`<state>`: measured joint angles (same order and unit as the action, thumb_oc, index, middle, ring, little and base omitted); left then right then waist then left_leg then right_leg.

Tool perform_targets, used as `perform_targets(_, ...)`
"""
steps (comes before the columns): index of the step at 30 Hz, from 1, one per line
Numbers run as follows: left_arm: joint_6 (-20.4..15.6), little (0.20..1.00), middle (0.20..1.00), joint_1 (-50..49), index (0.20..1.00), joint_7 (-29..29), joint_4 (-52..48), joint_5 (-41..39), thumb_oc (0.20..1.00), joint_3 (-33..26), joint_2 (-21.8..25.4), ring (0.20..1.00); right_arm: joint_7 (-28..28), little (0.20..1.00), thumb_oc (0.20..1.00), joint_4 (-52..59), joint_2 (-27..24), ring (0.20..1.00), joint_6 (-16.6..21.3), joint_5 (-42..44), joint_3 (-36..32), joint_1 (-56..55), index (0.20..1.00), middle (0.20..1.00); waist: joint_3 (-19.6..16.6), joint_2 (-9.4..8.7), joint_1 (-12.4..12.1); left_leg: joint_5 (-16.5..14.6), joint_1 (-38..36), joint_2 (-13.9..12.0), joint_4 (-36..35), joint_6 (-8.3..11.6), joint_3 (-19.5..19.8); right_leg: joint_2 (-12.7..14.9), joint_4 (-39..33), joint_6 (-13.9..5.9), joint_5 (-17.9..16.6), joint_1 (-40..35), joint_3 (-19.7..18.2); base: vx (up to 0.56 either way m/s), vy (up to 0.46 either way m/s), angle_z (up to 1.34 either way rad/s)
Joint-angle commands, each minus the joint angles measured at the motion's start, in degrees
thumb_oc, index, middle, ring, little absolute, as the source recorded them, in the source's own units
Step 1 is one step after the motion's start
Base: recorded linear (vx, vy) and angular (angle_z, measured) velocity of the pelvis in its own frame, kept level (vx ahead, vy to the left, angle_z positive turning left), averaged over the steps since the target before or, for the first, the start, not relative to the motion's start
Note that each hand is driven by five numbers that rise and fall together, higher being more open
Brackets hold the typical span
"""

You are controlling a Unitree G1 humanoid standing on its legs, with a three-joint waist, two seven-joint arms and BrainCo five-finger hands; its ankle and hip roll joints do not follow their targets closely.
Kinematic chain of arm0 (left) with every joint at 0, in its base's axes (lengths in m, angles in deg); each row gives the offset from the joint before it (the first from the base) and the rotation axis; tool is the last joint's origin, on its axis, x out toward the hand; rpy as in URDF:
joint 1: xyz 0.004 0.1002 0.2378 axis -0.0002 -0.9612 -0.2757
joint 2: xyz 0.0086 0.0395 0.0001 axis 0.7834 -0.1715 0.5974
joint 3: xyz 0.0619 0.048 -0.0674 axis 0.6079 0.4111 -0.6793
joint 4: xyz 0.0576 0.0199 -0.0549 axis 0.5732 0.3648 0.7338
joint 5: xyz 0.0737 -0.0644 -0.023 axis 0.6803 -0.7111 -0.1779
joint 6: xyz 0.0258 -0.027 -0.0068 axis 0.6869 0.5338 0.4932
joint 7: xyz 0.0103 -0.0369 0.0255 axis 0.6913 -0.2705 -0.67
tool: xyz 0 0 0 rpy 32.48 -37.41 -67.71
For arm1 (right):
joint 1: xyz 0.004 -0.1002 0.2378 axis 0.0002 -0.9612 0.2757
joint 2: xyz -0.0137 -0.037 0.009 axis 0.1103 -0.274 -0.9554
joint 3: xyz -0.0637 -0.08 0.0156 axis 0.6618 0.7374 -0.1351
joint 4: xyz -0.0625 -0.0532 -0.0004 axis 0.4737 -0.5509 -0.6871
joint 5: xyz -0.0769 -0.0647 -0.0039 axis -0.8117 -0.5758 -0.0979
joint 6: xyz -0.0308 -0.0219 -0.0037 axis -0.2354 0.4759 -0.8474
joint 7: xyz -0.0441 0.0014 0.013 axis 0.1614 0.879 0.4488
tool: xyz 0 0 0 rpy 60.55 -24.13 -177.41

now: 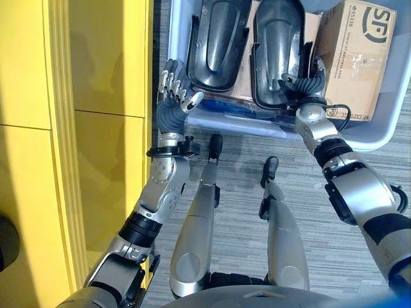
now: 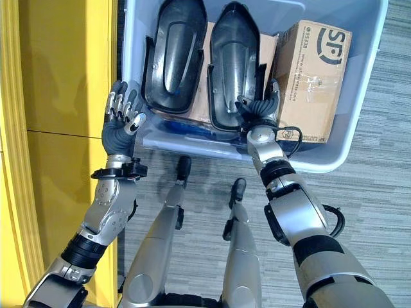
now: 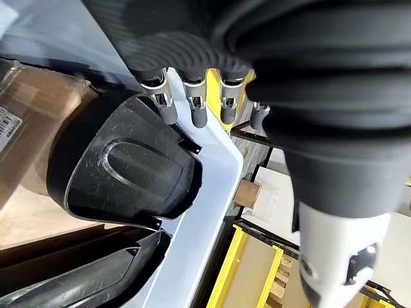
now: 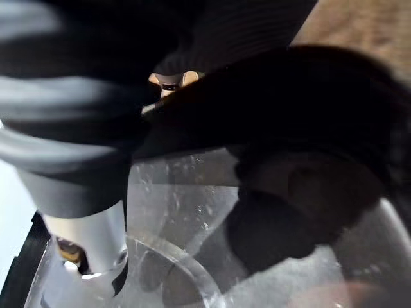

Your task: Move parts from the plastic box to the shelf.

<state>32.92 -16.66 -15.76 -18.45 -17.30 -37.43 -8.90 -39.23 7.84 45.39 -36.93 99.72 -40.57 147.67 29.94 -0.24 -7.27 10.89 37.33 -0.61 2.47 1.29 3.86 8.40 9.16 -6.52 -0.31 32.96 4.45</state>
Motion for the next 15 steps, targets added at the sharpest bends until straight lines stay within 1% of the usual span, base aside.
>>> perform_targets(1,-3.9,1.0,1.0,0.5,1.0,1.4,-8.6,0.3,1.0,-1.1,0.9,1.0,-0.8,1.0,1.0,0.4,-3.5,1.0,1.1,1.8,1.8,2.2,1.0,1.0,-0.1,0.19,-0.4,-6.8,1.0,-0.6,5.2,1.1,1.0,2.5,-2.5,-0.42,-3.2,0.1,0.4,0.0,0.0,0.0)
perform_targets(5,-3.9,1.0,1.0,0.5,1.0,1.3,-8.5,0.4,1.0,-1.0,1.2,1.0,-0.9,1.0,1.0,-0.2,-3.3,1.0,1.2,2.1,2.1,2.5,1.0,1.0,-0.1,0.19,-0.3,-7.8,2.9,-0.3,7.8,1.08,1.2,2.2,-0.5,-0.2,-2.4,1.7,0.2,-0.01,0.006,0.04)
perform_targets(6,-4.1,1.0,1.0,0.9,1.0,1.1,-8.5,0.5,1.0,-1.0,1.3,1.0,-0.7,1.0,1.0,-0.7,-3.3,1.0,1.1,1.9,2.5,2.9,1.0,1.0,-0.1,0.28,-0.3,-8.7,4.7,-0.1,10.0,1.11,1.2,2.2,1.6,-0.08,-1.7,3.6,0.1,-0.03,0.019,0.06)
perform_targets(11,-4.0,1.0,1.0,0.9,1.0,1.1,-8.8,0.6,1.0,-0.8,1.3,1.0,-0.5,1.0,1.0,-2.3,-3.4,1.0,0.5,1.1,3.3,3.8,1.0,1.0,-0.1,0.52,-0.3,-9.3,6.8,0.2,11.8,1.03,1.3,2.2,3.9,0.06,-1.0,5.9,0.1,-0.01,0.006,0.05)
perform_targets(15,-4.0,1.0,1.0,0.8,1.0,1.2,-9.3,0.6,1.0,-0.6,1.7,1.0,-0.1,1.0,1.0,-5.8,-3.0,1.0,-0.3,0.8,3.9,4.5,1.0,1.0,-0.1,0.97,-0.7,-9.4,8.4,0.5,12.8,0.9,1.7,2.1,5.2,0.18,-0.5,7.4,0.3,0.0,-0.005,0.07)
